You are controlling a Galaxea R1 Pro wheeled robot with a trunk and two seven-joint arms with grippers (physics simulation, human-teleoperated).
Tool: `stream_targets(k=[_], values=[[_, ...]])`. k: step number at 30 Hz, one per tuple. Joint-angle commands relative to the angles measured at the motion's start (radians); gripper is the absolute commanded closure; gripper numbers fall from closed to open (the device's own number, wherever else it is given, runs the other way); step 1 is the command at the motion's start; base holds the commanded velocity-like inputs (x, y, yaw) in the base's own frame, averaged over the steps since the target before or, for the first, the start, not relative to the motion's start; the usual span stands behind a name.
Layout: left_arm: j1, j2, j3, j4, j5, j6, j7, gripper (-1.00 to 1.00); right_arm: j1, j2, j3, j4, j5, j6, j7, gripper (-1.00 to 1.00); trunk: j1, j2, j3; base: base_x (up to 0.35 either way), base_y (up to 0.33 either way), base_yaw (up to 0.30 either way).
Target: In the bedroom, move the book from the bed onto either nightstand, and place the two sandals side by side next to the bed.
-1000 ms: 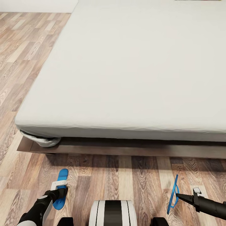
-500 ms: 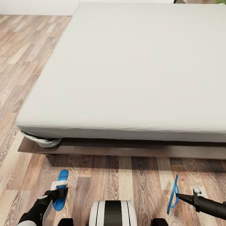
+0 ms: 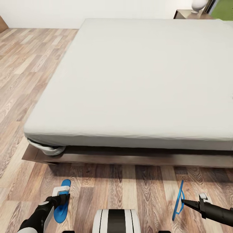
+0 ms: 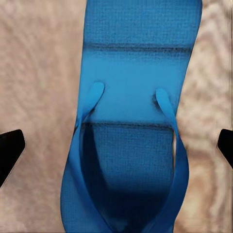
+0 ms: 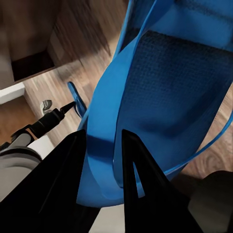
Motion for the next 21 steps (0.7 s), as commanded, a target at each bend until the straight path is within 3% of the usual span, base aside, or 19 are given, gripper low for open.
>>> stream_targets(k=[1,14,17,19,21], values=[[0.0,-0.001,0.009,-0.002,-0.01,0.005,-0.009,-1.0,-0.001,-0.001,0.008,0.0,-0.009,0.012,0.004,1.0,-0.001,0.0,0.003,0.0,0.0,0.0],[0.0,0.0,0.009,-0.002,-0.009,0.006,-0.016,-1.0,0.0,-0.001,0.008,0.0,-0.009,0.012,0.004,1.0,-0.006,0.003,0.054,0.0,0.0,0.0],[0.0,0.014,0.011,-0.002,-0.007,0.007,-0.025,-1.0,0.0,-0.001,0.008,0.001,-0.009,0.012,0.004,1.0,-0.008,0.004,0.065,0.0,0.0,0.0],[0.0,0.022,0.011,-0.002,-0.006,0.007,-0.058,-1.0,0.0,-0.001,0.008,0.001,-0.009,0.012,0.004,1.0,-0.009,0.004,0.073,0.0,0.0,0.0],[0.0,0.044,0.012,-0.002,-0.005,0.008,-0.162,-1.0,0.0,-0.001,0.008,0.0,-0.009,0.012,0.004,1.0,-0.01,0.005,0.081,0.0,0.0,0.0]])
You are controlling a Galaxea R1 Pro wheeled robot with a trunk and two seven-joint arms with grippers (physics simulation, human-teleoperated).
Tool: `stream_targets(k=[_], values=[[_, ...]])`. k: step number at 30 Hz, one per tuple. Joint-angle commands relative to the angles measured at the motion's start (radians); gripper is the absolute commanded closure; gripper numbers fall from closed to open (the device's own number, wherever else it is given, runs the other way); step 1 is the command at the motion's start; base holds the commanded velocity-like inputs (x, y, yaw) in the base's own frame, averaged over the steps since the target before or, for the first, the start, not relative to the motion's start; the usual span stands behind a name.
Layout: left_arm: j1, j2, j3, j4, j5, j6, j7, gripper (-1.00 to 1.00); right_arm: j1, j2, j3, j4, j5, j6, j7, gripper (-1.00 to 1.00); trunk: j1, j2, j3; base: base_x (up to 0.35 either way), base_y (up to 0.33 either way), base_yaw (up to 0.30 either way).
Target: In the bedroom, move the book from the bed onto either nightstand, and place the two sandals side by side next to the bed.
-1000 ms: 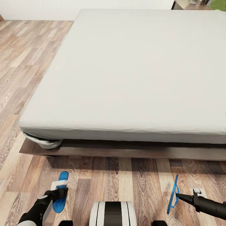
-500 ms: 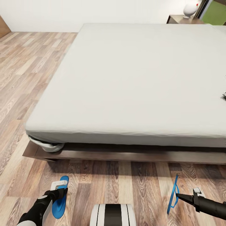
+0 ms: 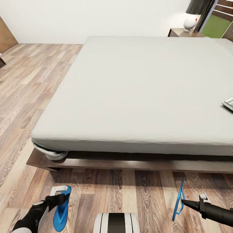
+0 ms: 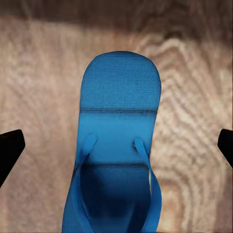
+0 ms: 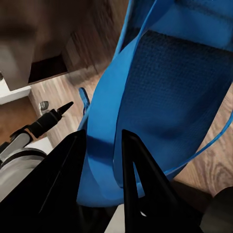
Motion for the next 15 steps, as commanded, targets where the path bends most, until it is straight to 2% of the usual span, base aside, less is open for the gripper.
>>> stream_targets(k=[1,3,5,6,8,9,12,15], values=[[0.0,0.022,0.013,-0.002,-0.004,0.007,-0.102,-1.0,0.0,-0.001,0.008,0.0,-0.009,0.012,0.004,1.0,0.0,0.0,-0.001,0.0,0.0,0.0],[0.0,0.06,0.034,-0.002,0.018,0.008,-0.262,-1.0,-0.001,-0.001,0.008,0.0,-0.009,0.012,0.004,1.0,0.0,0.0,-0.001,0.0,0.0,0.0],[0.0,0.111,0.063,-0.002,0.049,0.009,-0.465,-1.0,-0.001,-0.001,0.008,0.0,-0.009,0.012,0.004,1.0,0.0,0.0,-0.001,0.0,0.0,0.0],[0.0,0.145,0.08,-0.001,0.065,0.009,-0.644,-1.0,-0.001,0.0,0.008,0.0,-0.009,0.012,0.004,1.0,0.0,0.0,-0.001,0.0,0.0,0.0],[0.0,0.174,0.092,0.006,0.074,0.008,-0.848,-1.0,-0.001,-0.001,0.008,0.0,-0.009,0.012,0.004,1.0,0.0,0.0,-0.001,0.0,0.0,0.0],[0.0,0.182,0.095,0.014,0.076,0.007,-0.911,-1.0,-0.001,-0.001,0.008,0.0,-0.009,0.012,0.004,1.0,0.0,0.0,-0.001,0.0,0.0,0.0],[0.0,0.187,0.097,0.018,0.077,0.005,-0.944,-1.0,-0.001,-0.001,0.008,0.0,-0.009,0.012,0.003,1.0,0.0,0.0,-0.001,0.0,0.0,0.0],[0.0,0.188,0.097,0.02,0.077,0.0,-0.952,-1.0,0.0,-0.001,0.012,0.003,-0.007,0.012,0.0,1.0,0.0,0.0,-0.001,0.0,0.083,0.0]])
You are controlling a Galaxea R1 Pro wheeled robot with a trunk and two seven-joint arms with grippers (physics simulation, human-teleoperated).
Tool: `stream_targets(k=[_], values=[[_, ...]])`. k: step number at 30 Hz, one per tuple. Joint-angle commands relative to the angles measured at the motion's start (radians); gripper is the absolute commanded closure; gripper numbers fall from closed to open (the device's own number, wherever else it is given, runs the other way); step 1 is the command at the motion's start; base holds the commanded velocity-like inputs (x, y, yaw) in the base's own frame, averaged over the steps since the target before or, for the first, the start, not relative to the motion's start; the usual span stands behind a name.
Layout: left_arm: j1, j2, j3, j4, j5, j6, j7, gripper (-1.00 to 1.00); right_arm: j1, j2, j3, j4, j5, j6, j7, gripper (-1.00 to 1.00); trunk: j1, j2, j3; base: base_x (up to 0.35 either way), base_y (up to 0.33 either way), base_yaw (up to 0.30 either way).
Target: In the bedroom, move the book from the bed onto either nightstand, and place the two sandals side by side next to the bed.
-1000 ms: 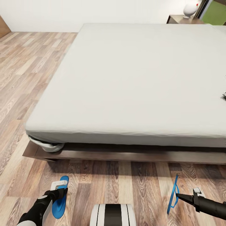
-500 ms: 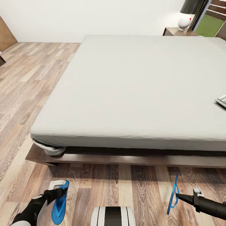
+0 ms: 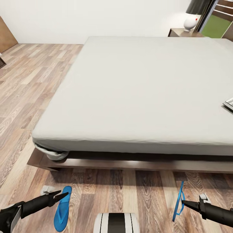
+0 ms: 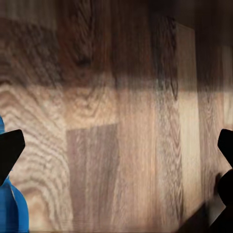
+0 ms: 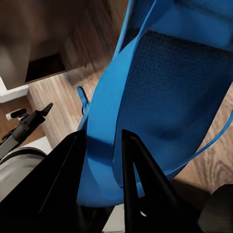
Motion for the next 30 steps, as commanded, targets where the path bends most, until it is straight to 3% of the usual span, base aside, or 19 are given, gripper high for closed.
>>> stream_targets(k=[1,4,8,12,17,20,25,27,28,30], values=[[-0.001,-0.001,0.008,0.004,-0.009,0.01,-0.008,-1.0,0.0,0.0,0.008,0.003,-0.008,0.012,0.0,1.0,0.0,0.0,-0.001,0.0,0.218,0.0],[0.0,0.002,0.009,0.054,-0.011,0.007,-0.008,-1.0,-0.001,0.001,0.015,0.011,-0.006,0.009,-0.006,1.0,0.0,0.0,-0.001,0.0,0.254,0.0],[0.0,0.027,0.007,0.095,-0.012,0.005,-0.009,-1.0,0.0,0.002,0.018,0.02,-0.003,-0.02,-0.026,1.0,0.0,0.0,-0.001,0.0,0.278,0.0],[0.0,0.031,0.006,0.105,-0.013,-0.008,-0.009,-1.0,0.0,0.006,0.018,0.054,-0.003,-0.091,-0.205,1.0,0.0,0.0,-0.001,0.0,0.284,0.0],[0.0,0.031,0.005,0.106,-0.013,-0.012,-0.009,-1.0,0.0,0.008,0.011,0.054,-0.003,-0.103,-0.508,1.0,0.0,0.0,-0.001,0.0,0.284,0.0],[0.0,0.031,0.005,0.106,-0.013,-0.013,-0.009,-1.0,0.0,0.008,0.01,0.053,-0.003,-0.104,-0.555,1.0,0.0,0.0,-0.001,-0.044,0.284,0.0],[0.0,0.029,0.005,0.106,-0.013,-0.013,-0.009,-1.0,0.0,0.008,0.009,0.052,-0.002,-0.104,-0.571,1.0,0.0,0.0,-0.001,-0.128,0.277,0.0],[0.0,0.03,0.005,0.106,-0.013,-0.013,-0.009,-1.0,0.0,0.008,0.008,0.049,-0.001,-0.104,-0.624,1.0,0.0,0.0,-0.001,-0.149,0.274,0.0],[0.0,0.031,0.005,0.106,-0.013,-0.012,-0.009,-1.0,-0.001,0.008,0.008,0.044,-0.002,-0.104,-0.701,1.0,0.0,0.0,-0.001,-0.15,0.274,0.0],[0.0,0.031,0.005,0.106,-0.013,-0.012,-0.009,-1.0,-0.001,0.008,0.008,0.041,-0.002,-0.104,-0.755,1.0,0.0,0.0,-0.001,-0.15,0.274,0.0]])
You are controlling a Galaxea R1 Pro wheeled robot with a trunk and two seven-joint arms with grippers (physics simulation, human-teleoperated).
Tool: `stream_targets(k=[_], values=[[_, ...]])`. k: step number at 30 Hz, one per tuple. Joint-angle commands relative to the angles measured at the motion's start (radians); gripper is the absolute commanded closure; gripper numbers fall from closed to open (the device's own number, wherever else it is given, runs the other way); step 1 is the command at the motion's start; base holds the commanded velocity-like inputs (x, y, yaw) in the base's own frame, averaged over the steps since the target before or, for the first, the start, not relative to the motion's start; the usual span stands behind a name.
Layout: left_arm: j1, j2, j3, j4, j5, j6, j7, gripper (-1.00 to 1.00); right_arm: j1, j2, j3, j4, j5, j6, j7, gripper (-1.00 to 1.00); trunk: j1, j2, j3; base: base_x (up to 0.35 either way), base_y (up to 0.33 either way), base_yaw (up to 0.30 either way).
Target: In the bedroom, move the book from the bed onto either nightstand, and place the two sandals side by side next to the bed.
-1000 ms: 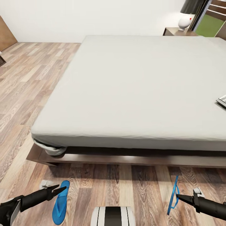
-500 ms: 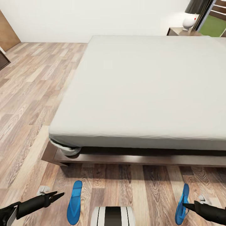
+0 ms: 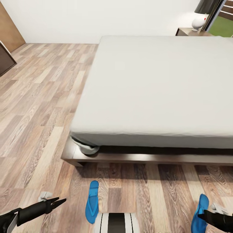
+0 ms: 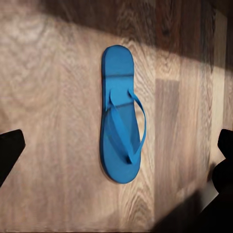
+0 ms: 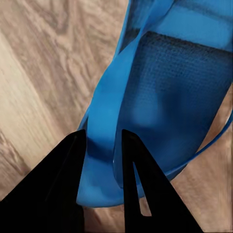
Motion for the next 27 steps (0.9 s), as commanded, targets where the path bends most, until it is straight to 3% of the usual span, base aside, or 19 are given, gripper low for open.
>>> stream_targets(k=[1,5,7,12,14,15,17,18,22,27], values=[[-0.001,-0.001,0.008,0.0,-0.008,0.011,-0.006,-1.0,0.0,-0.001,0.004,-0.004,-0.011,0.009,-0.013,1.0,0.0,0.0,-0.001,-0.148,0.274,0.0],[-0.001,-0.001,0.008,0.0,-0.007,0.011,-0.006,-1.0,-0.001,-0.001,0.004,-0.076,-0.008,0.01,-0.038,1.0,0.0,0.0,-0.001,-0.138,0.274,0.0],[-0.001,0.0,0.008,0.0,-0.008,0.011,-0.006,-1.0,-0.001,-0.001,0.004,-0.122,-0.006,0.01,-0.108,1.0,0.0,0.0,-0.001,-0.124,0.274,0.0],[-0.001,-0.001,0.008,0.0,-0.008,0.011,-0.005,-1.0,-0.001,-0.001,0.004,-0.275,-0.002,0.022,-0.455,1.0,0.0,0.0,-0.001,-0.099,0.274,0.0],[-0.001,-0.001,0.008,0.0,-0.008,0.011,-0.005,-1.0,-0.001,-0.001,0.005,-0.306,0.009,0.024,-0.51,1.0,0.0,0.0,-0.001,-0.051,0.27,0.0],[-0.001,-0.001,0.008,0.0,-0.008,0.011,-0.005,-1.0,-0.002,0.0,0.005,-0.312,0.026,0.023,-0.524,1.0,0.0,0.0,-0.001,-0.022,0.213,0.0],[-0.001,-0.001,0.008,0.0,-0.008,0.011,-0.005,-1.0,-0.002,0.012,0.005,-0.319,0.112,0.024,-0.572,1.0,0.0,0.0,-0.001,-0.009,0.09,0.0],[-0.001,-0.001,0.008,0.0,-0.008,0.011,-0.005,-1.0,-0.002,0.024,0.006,-0.321,0.18,0.024,-0.606,1.0,0.0,0.0,-0.001,-0.004,0.036,0.0],[-0.001,-0.001,0.008,0.0,-0.007,0.011,-0.006,-1.0,-0.002,0.074,0.01,-0.324,0.354,0.013,-0.658,1.0,0.0,0.0,-0.001,-0.001,0.012,0.0],[-0.001,-0.002,0.008,0.0,-0.007,0.011,-0.006,-1.0,-0.002,0.083,0.014,-0.325,0.387,-0.055,-0.65,1.0,0.0,0.0,-0.001,0.0,0.001,0.0]])
